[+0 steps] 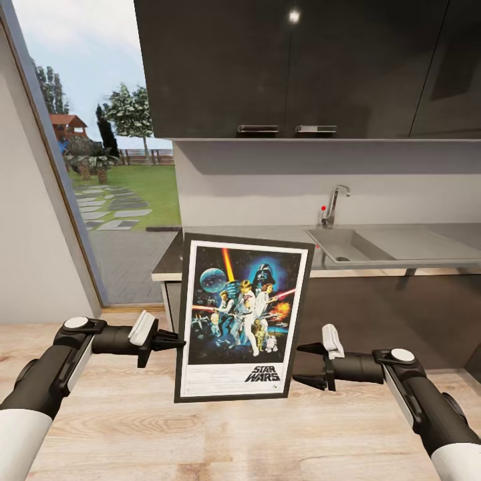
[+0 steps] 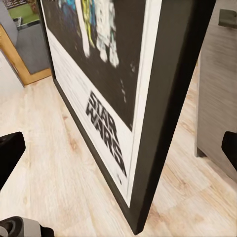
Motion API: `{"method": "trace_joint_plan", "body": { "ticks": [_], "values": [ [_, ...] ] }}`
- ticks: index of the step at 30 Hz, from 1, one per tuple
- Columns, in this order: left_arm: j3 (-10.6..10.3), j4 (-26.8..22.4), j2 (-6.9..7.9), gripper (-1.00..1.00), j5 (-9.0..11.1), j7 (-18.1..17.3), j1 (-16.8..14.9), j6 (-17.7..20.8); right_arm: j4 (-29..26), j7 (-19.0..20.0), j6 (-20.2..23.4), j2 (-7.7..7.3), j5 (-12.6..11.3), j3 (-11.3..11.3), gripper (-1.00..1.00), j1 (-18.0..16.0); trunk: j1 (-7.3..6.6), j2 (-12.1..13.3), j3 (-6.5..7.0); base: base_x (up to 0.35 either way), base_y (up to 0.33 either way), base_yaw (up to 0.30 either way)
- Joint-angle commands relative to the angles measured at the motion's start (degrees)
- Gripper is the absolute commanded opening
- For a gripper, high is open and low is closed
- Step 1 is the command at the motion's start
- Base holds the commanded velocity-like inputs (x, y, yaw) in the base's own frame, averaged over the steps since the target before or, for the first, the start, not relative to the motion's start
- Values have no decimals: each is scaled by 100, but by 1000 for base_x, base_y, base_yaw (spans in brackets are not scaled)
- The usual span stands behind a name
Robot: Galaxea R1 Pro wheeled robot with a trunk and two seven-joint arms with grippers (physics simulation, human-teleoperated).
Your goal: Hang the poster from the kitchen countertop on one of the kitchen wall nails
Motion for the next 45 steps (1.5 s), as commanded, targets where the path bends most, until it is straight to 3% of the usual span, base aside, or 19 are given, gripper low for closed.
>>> {"method": "trace_joint_plan", "body": {
  "ticks": [1,14,22,38,45],
  "values": [
    [-14,0,6,-100,20,-10,-4,43,-1,17,57,1,-16,2,100,-4,0,-4,-6,0,0,0],
    [-14,0,6,-100,21,-10,-4,43,6,18,0,12,-25,-2,100,-4,0,-4,-6,0,0,0],
    [-14,0,6,-100,21,-10,-4,43,46,18,-13,12,-448,-2,100,-4,0,-4,-6,0,0,0],
    [-13,0,6,-100,21,-10,-4,43,106,18,-20,12,-517,1,100,-4,0,-4,-6,0,0,0],
    [-13,-2,6,-100,21,-10,-4,43,471,10,-471,12,-518,-6,100,-4,0,-4,-6,0,0,0]
  ]
}}
